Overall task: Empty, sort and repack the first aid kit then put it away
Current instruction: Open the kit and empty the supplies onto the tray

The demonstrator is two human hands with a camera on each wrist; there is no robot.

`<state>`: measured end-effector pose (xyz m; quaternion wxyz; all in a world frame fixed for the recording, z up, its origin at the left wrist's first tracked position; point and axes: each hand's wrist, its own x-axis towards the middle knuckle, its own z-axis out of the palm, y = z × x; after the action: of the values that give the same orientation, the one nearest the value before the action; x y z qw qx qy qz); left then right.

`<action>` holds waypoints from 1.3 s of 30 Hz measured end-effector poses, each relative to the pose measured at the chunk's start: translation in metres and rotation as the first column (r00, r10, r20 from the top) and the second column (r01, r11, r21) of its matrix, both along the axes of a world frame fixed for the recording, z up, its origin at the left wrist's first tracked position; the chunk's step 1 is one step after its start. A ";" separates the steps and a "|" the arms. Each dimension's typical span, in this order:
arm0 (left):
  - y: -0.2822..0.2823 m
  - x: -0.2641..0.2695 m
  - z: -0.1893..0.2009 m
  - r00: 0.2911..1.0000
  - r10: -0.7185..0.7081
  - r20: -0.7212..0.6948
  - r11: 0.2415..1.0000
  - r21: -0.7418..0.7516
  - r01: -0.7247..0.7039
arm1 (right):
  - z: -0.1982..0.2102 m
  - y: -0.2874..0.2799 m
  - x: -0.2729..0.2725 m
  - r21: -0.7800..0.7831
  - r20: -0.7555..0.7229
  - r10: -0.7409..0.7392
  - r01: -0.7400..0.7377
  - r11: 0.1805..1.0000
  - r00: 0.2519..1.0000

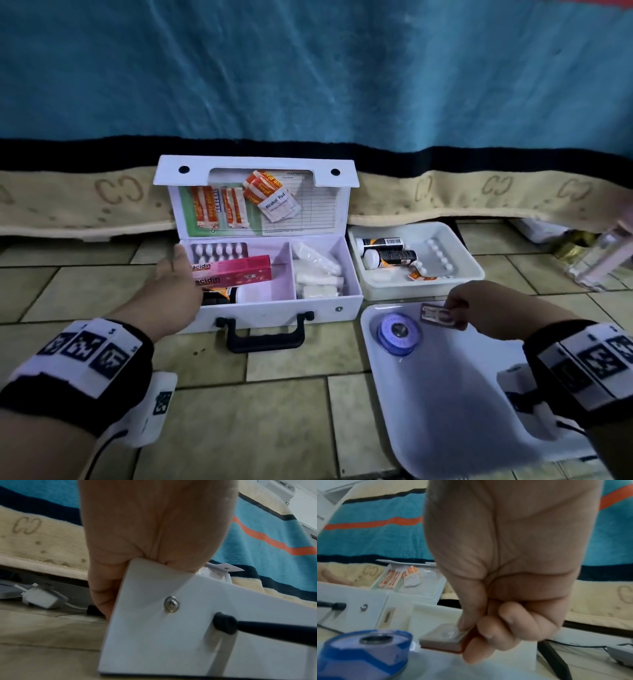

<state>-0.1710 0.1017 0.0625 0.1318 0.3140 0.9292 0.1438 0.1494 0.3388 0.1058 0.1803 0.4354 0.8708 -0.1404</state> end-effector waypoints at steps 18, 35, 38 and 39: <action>-0.002 0.004 0.001 0.997 0.024 0.079 0.998 0.058 -0.028 | 0.037 -0.100 -0.179 0.036 -0.196 0.577 -0.582 0.812 0.793; 0.000 0.001 0.003 0.984 0.087 0.153 0.996 -0.046 -0.080 | 0.032 -0.115 -0.197 -0.130 -0.232 0.565 -0.601 0.789 0.792; -0.003 -0.001 0.001 0.988 0.058 0.145 0.998 -0.038 -0.053 | 0.057 -0.095 -0.158 -0.104 -0.438 0.403 -0.491 0.865 0.803; -0.003 -0.001 0.001 0.989 0.049 0.141 0.998 -0.032 -0.045 | 0.065 -0.089 -0.142 -0.105 -0.501 0.342 -0.448 0.888 0.795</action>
<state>-0.1715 0.0989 0.0637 0.1983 0.2789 0.9267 0.1555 0.0075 0.2501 0.1711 0.0364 0.1731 0.9390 -0.2950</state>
